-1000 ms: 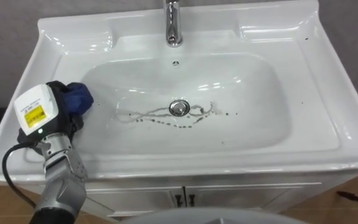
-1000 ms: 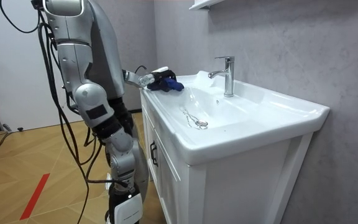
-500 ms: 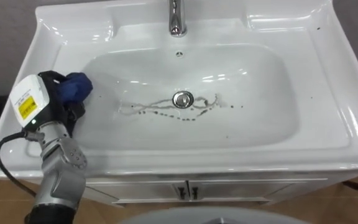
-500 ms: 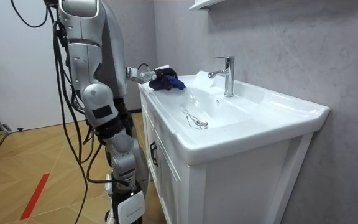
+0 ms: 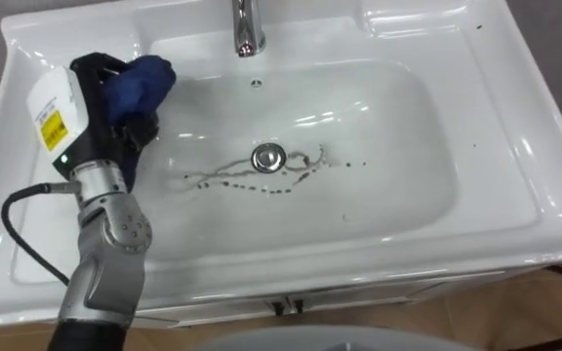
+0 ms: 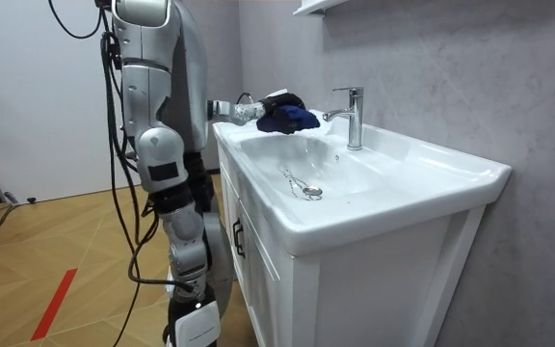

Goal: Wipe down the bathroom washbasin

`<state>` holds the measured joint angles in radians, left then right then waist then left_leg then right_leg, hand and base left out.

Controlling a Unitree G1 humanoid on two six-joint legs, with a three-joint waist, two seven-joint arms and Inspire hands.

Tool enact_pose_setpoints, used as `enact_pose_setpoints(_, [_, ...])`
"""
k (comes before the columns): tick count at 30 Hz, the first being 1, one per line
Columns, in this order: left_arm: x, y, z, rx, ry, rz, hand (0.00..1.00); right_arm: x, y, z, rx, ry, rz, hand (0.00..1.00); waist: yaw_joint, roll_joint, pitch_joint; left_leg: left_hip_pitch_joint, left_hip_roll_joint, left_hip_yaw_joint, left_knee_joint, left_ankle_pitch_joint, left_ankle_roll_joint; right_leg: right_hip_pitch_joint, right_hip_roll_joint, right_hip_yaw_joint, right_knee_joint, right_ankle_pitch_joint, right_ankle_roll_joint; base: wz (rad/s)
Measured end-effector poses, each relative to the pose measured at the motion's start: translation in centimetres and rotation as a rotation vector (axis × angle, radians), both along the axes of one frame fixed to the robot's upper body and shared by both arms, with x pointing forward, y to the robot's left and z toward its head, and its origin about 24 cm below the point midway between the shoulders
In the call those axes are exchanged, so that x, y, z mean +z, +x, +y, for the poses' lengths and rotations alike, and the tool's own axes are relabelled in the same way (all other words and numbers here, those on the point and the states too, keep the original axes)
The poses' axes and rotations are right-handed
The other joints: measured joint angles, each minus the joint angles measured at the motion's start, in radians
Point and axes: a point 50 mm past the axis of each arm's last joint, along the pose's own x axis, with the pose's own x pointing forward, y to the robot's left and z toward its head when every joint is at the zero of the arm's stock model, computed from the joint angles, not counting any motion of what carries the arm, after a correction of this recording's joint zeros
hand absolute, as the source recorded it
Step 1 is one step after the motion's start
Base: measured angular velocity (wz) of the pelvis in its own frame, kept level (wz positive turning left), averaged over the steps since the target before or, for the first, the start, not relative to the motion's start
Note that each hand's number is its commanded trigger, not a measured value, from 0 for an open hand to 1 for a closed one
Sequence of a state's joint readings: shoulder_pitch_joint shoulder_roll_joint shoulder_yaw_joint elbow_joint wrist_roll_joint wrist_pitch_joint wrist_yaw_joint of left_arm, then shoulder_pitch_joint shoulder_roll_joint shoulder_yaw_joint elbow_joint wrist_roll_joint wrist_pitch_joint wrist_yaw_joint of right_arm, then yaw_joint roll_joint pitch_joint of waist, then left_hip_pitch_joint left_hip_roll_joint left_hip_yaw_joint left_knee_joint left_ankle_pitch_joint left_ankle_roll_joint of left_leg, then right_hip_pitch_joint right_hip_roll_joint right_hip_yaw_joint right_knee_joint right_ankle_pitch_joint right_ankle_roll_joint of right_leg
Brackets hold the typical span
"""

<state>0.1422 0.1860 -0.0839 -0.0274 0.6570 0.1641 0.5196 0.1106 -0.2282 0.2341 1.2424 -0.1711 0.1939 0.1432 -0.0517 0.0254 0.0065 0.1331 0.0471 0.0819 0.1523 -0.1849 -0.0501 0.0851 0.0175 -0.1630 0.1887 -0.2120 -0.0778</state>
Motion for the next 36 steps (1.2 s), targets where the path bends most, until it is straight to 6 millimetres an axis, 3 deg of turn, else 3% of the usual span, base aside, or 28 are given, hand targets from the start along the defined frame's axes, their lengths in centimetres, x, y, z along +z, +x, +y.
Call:
enact_pose_setpoints(12, [-0.2, 0.1, -1.3, -0.056, -0.021, 0.0, 1.0, -0.2, 0.0, 0.6, 0.029, 0.016, 0.006, 0.0, 0.001, -0.011, 0.0062, 0.01, 0.002, 0.024, 0.0, -0.003, 0.003, -0.004, 0.001, 0.013, 0.014, 0.0, 0.0, -0.02])
enact_pose_setpoints(21, [-1.0, -0.1, -1.7, -0.082, -0.024, 0.059, 1.0, -0.2, -0.3, 0.7, 0.021, 0.044, 0.033, 0.0, 0.0, -0.019, -0.0011, 0.01, 0.0, 0.032, 0.002, -0.003, 0.003, -0.004, 0.001, 0.019, 0.015, 0.0, 0.001, -0.01])
enact_pose_setpoints(27, [-2.7, -0.4, -1.2, -0.068, -0.022, 0.185, 1.0, -0.1, 0.0, 0.9, 0.03, 0.066, 0.028, 0.0, -0.001, -0.017, -0.0052, 0.009, 0.001, 0.031, 0.01, -0.003, 0.003, 0.0, 0.001, 0.018, 0.017, 0.001, -0.001, 0.0])
enact_pose_setpoints(32, [-6.2, -1.7, -0.3, -0.029, -0.01, 0.35, 1.0, -0.1, 0.2, 0.9, 0.018, 0.058, 0.017, 0.0, -0.013, -0.01, -0.0102, 0.011, 0.002, 0.031, 0.01, -0.003, 0.003, 0.0, 0.001, 0.019, 0.016, 0.001, -0.001, 0.0])
enact_pose_setpoints(36, [-6.7, -1.9, -0.2, -0.022, -0.008, 0.372, 1.0, -0.1, 0.2, 0.9, 0.015, 0.057, 0.017, 0.0, -0.014, -0.01, -0.0099, 0.009, 0.001, 0.029, 0.01, -0.003, 0.003, -0.002, 0.001, 0.022, 0.014, 0.001, -0.001, 0.0])
